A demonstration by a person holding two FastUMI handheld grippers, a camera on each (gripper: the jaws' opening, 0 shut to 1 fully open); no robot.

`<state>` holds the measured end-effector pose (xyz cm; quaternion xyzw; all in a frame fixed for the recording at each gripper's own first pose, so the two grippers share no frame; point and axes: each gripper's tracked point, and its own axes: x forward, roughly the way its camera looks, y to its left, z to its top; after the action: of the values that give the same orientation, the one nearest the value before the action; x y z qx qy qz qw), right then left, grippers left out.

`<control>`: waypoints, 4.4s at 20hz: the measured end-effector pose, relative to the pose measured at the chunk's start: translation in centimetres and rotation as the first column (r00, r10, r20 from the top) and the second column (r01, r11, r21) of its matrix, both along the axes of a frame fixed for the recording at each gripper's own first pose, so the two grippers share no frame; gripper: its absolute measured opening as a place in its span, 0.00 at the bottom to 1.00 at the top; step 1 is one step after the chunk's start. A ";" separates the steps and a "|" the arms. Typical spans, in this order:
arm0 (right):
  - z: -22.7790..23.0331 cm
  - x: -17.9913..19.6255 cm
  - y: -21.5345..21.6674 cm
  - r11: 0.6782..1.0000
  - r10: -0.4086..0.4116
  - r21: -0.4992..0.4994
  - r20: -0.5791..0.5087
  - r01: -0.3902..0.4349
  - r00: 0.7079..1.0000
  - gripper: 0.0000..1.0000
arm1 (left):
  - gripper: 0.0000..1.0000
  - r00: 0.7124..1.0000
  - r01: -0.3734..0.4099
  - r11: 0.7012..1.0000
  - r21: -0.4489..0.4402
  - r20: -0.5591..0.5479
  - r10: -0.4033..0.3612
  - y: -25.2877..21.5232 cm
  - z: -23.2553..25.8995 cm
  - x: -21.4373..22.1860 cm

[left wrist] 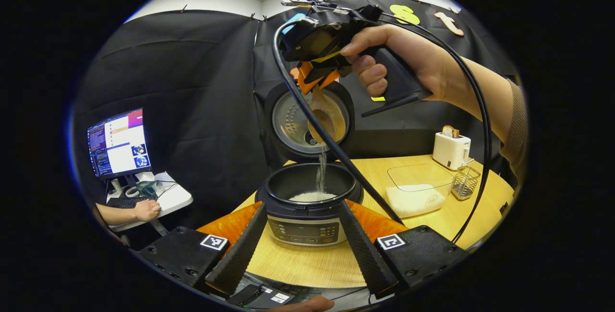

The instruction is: Close the left gripper, press the button to open the rice cooker; take a wooden spoon from the chopstick holder with the right hand, scoop a spoonful of rice and pour it into the rice cooker, then put the wooden spoon back into the chopstick holder.

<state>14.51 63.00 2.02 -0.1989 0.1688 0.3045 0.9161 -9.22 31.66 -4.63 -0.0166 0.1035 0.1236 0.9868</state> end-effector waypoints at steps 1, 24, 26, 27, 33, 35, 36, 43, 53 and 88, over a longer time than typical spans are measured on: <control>0.0 0.0 -0.1 1.000 0.017 -0.010 0.006 -0.017 1.000 0.01 | 0.97 1.000 -0.001 1.000 0.002 -0.002 0.001 -0.1 0.0 0.1; 8.7 3.9 -29.7 0.928 -0.329 0.195 0.039 0.316 0.943 0.01 | 0.97 0.997 0.017 1.000 0.024 0.073 -0.019 -3.8 2.5 0.9; 8.0 4.4 -33.2 0.912 -0.375 0.188 0.028 0.364 0.927 0.02 | 1.00 0.996 0.027 0.999 0.025 0.086 -0.029 -4.3 2.8 0.9; 7.6 4.7 -35.1 0.902 -0.401 0.185 0.025 0.389 0.916 0.02 | 0.97 0.995 0.036 0.999 0.022 0.093 -0.038 -4.7 2.9 1.0; 2.7 5.9 -44.8 0.829 -0.545 0.158 0.009 0.537 0.839 0.03 | 0.96 0.991 0.065 0.997 0.028 0.112 -0.068 -6.3 3.6 1.0; 0.5 6.0 -47.4 0.806 -0.582 0.137 0.002 0.576 0.813 0.03 | 0.96 0.990 0.075 0.997 0.026 0.119 -0.077 -6.8 3.7 1.0; -0.6 5.9 -48.4 0.795 -0.598 0.129 -0.004 0.593 0.802 0.03 | 0.97 0.989 0.080 0.997 0.023 0.125 -0.082 -7.0 3.9 1.1; -6.1 5.8 -54.0 0.700 -0.704 0.148 -0.025 0.699 0.710 0.05 | 0.96 0.973 0.128 0.991 -0.026 0.199 -0.120 -8.5 5.7 0.7; -10.0 4.6 -54.6 0.638 -0.731 0.251 -0.100 0.728 0.675 0.14 | 0.96 0.963 0.132 0.989 -0.071 0.245 -0.111 -8.8 6.8 0.2; -1.6 -14.7 -49.5 0.843 -0.519 0.316 0.264 0.436 0.813 0.96 | 0.96 0.902 0.037 0.999 0.037 0.429 -0.049 4.7 26.0 22.9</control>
<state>-0.24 13.47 0.42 -0.0867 0.0150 0.0421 0.9952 13.68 36.41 21.36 -0.0274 -0.1176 0.0967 0.9880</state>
